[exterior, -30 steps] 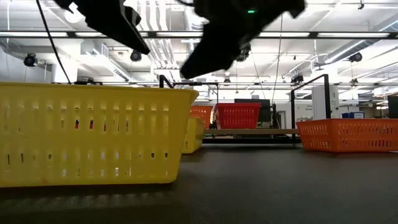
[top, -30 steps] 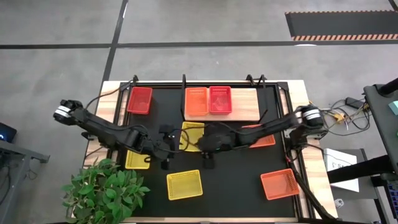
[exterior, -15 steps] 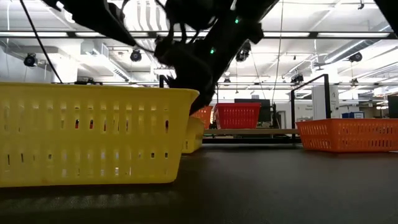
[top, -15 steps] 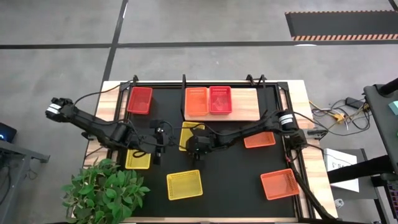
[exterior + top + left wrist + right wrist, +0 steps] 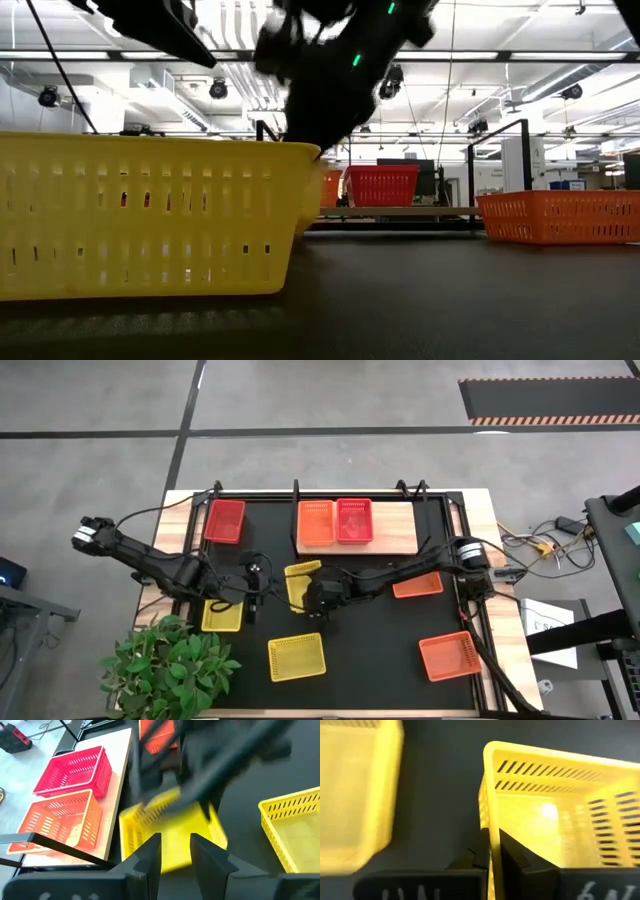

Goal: Stack baskets on shelf by color
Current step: Put the top yellow basket on the shelf

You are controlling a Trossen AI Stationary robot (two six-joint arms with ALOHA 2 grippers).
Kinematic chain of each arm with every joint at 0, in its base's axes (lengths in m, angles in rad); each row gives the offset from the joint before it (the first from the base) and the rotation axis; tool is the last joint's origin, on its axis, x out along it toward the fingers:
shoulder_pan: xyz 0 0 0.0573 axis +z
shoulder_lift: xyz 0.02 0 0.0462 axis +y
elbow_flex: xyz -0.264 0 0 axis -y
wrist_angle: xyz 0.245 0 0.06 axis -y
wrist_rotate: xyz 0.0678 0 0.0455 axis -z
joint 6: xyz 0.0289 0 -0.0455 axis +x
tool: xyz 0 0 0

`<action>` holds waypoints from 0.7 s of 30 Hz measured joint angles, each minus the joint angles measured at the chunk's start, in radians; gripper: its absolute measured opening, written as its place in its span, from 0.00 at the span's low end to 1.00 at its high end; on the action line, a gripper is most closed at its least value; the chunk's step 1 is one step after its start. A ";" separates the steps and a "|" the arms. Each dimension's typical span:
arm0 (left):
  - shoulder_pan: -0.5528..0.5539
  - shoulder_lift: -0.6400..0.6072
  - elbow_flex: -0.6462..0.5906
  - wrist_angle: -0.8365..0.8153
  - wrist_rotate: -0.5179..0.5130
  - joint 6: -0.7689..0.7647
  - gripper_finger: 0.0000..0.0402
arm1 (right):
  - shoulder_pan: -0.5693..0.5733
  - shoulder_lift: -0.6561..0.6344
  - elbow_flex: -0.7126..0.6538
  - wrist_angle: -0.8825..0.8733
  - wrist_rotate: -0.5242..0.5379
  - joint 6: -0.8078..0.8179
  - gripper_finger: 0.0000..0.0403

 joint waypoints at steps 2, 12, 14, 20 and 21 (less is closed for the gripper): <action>0.000 -0.006 0.000 0.007 0.000 0.000 0.22 | 0.014 -0.058 0.000 -0.076 0.001 -0.041 0.02; 0.000 -0.023 0.000 0.047 0.000 0.002 0.22 | 0.048 -0.423 -0.045 -0.407 0.095 -0.203 0.02; 0.000 -0.022 0.000 0.065 0.000 0.011 0.22 | 0.028 -0.502 -0.087 -0.424 0.159 -0.216 0.02; 0.000 -0.021 0.000 0.101 0.000 0.059 0.22 | -0.104 -0.726 -0.282 -0.411 0.217 -0.220 0.02; 0.000 -0.021 0.000 0.109 0.001 0.061 0.22 | -0.132 -0.759 -0.319 -0.403 0.217 -0.221 0.02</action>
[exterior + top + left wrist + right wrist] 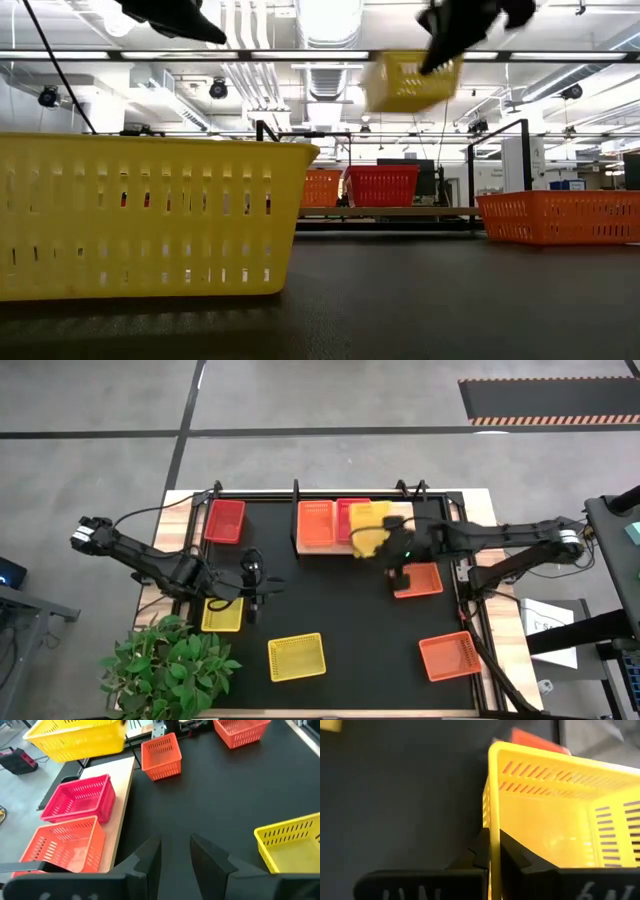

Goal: Stack baskets on shelf by color
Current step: Put the top yellow basket on the shelf

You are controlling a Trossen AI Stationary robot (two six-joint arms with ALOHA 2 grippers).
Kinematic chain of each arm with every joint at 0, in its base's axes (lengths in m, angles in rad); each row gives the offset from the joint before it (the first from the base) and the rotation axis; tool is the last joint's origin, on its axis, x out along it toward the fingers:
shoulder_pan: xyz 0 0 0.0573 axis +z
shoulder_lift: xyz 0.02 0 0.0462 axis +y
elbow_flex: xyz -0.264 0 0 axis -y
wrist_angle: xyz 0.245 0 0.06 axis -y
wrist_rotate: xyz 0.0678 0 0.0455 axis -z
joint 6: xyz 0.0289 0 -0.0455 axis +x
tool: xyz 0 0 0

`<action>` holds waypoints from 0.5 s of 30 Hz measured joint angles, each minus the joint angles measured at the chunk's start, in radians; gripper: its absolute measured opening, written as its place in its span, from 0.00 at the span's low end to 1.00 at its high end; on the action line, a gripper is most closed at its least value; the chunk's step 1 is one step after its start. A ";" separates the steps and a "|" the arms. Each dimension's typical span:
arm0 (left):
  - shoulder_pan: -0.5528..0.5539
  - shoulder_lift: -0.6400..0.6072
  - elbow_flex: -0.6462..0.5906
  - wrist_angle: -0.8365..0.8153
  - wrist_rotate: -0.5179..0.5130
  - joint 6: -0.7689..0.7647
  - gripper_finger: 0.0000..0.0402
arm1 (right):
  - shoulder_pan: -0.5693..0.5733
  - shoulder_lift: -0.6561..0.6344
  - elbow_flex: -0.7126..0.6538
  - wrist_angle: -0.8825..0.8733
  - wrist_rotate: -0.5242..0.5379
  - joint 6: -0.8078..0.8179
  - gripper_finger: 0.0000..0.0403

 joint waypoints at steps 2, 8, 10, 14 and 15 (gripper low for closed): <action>0.000 -0.001 0.000 0.008 0.000 0.001 0.22 | -0.060 -0.059 -0.070 0.017 0.000 -0.012 0.02; 0.000 0.002 0.000 0.037 0.000 0.026 0.22 | -0.246 -0.193 -0.253 0.112 -0.115 -0.070 0.02; 0.000 0.002 0.000 0.047 0.000 0.038 0.22 | -0.299 -0.210 -0.290 0.128 -0.170 -0.077 0.02; 0.001 0.001 0.000 0.048 0.000 0.052 0.22 | -0.399 -0.213 -0.336 0.126 -0.261 -0.100 0.02; 0.002 0.000 0.000 0.048 0.000 0.053 0.22 | -0.420 -0.210 -0.341 0.126 -0.283 -0.110 0.02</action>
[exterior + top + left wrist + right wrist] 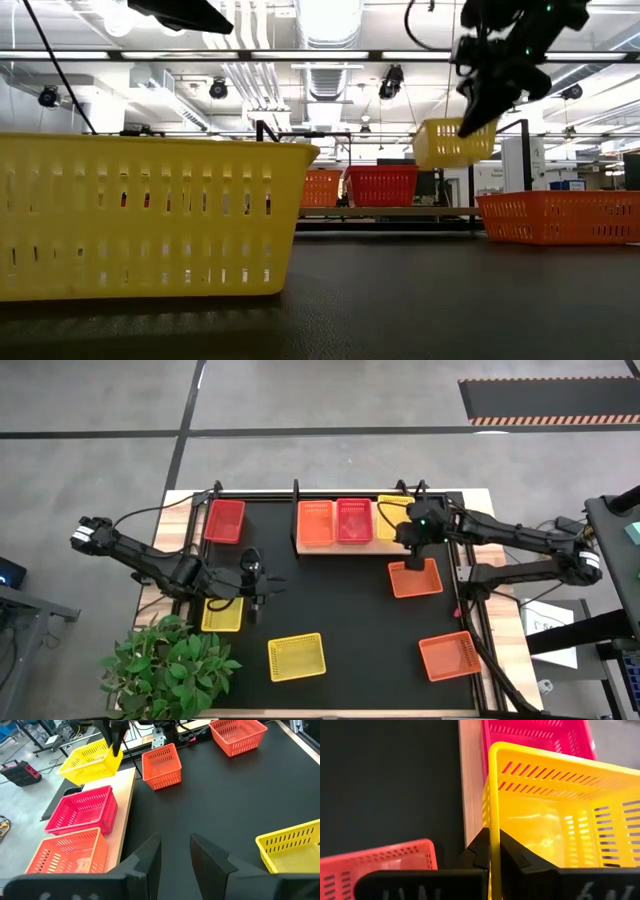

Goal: Stack baskets on shelf by color
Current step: Put the top yellow basket on the shelf

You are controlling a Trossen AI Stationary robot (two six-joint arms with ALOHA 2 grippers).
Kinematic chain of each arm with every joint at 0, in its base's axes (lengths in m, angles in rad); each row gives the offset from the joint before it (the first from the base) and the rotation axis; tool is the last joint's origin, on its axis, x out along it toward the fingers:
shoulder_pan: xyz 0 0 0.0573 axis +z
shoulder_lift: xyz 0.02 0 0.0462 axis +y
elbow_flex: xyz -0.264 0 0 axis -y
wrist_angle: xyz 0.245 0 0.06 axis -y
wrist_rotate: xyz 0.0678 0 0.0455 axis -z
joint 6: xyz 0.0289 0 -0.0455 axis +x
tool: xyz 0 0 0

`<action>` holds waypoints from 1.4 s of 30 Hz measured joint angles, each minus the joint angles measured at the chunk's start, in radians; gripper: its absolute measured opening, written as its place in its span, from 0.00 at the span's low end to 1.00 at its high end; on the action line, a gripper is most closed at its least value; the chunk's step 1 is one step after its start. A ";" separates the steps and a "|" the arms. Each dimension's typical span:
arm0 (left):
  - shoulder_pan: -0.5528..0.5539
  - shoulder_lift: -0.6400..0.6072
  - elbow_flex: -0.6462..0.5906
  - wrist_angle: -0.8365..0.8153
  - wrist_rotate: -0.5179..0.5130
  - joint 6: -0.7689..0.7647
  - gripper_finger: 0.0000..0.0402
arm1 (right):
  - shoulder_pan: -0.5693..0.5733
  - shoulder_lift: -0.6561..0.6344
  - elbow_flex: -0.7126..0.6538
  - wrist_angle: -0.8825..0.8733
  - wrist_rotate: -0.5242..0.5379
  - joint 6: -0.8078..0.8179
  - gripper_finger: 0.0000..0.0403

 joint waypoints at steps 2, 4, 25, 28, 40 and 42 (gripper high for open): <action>0.002 -0.001 0.000 0.001 -0.001 0.004 0.22 | -0.035 0.009 -0.006 0.005 -0.026 -0.013 0.02; 0.002 -0.001 0.000 0.000 -0.001 0.018 0.22 | -0.060 0.022 -0.009 0.005 -0.029 -0.039 0.02; 0.002 0.000 -0.008 0.046 -0.003 0.070 0.22 | -0.101 0.210 -0.025 0.042 -0.025 -0.087 0.02; 0.002 0.000 -0.008 0.047 -0.004 0.070 0.22 | -0.101 0.227 -0.024 0.044 -0.024 -0.091 0.02; 0.002 0.002 -0.008 0.052 -0.004 0.070 0.22 | -0.101 0.222 -0.023 0.043 0.056 -0.098 0.24; 0.002 0.002 -0.009 0.053 -0.004 0.069 0.22 | -0.101 0.209 -0.023 0.043 0.056 -0.088 0.27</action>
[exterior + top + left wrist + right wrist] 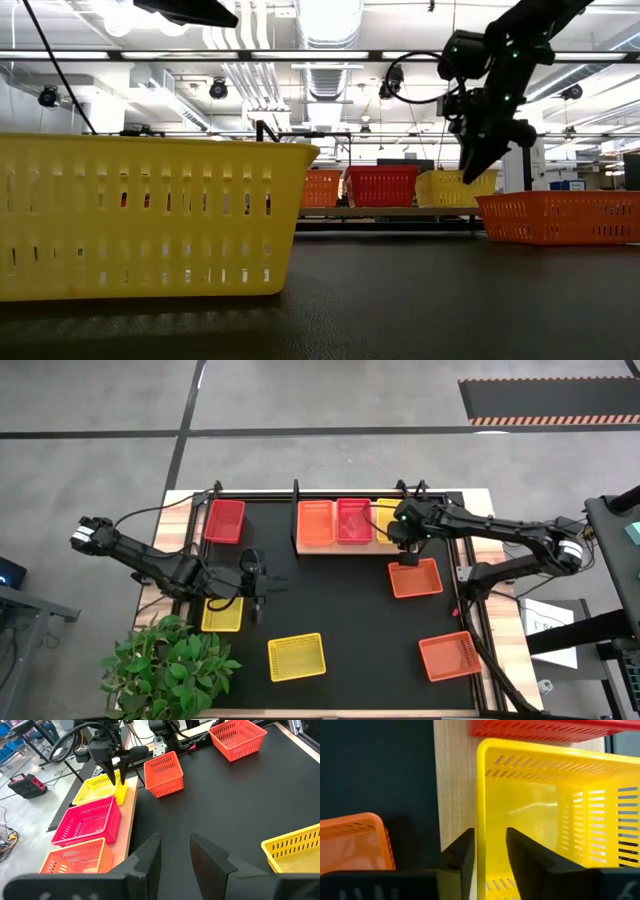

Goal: Stack baskets on shelf by color
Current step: Put the top yellow basket on the shelf, then stack the red basket on top of the red basket on the shelf

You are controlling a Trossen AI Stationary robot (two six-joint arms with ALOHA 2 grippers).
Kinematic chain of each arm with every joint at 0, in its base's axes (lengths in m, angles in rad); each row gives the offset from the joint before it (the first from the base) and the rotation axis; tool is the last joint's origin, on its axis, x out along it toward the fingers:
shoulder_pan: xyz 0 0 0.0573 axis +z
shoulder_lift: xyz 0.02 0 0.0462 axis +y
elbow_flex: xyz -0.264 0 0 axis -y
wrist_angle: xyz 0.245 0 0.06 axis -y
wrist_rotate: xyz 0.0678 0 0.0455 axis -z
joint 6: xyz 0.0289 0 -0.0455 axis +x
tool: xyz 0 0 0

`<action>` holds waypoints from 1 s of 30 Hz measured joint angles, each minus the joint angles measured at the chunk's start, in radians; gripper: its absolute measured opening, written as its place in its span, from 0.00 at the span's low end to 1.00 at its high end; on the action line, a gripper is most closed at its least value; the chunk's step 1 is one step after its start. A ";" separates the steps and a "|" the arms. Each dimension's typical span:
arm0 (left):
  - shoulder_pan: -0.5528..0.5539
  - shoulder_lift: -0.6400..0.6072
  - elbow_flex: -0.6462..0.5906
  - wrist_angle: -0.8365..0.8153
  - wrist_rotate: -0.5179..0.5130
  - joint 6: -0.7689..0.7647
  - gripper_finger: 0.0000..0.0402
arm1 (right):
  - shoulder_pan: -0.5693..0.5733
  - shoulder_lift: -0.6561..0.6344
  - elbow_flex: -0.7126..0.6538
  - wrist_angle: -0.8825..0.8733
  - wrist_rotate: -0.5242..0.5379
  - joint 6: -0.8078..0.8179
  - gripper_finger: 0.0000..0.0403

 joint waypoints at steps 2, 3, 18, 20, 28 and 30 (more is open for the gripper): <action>0.000 0.000 -0.002 -0.001 0.000 0.000 0.22 | 0.000 -0.010 0.005 -0.005 0.000 0.027 0.30; 0.000 0.002 -0.002 -0.001 0.000 0.000 0.22 | 0.000 -0.014 0.013 -0.015 0.000 0.040 0.31; 0.000 0.003 -0.023 -0.006 -0.083 -0.081 0.22 | 0.152 -0.040 0.189 -0.137 -0.003 0.332 0.32; 0.000 0.003 -0.025 -0.004 -0.111 -0.081 0.22 | 0.177 -0.043 0.194 -0.130 -0.003 0.338 0.30; 0.013 0.003 -0.028 -0.002 -0.134 -0.081 0.22 | 0.231 -0.048 0.197 -0.119 -0.002 0.370 0.28; 0.021 0.004 -0.030 -0.002 -0.134 -0.081 0.22 | 0.236 -0.048 0.197 -0.119 -0.002 0.372 0.28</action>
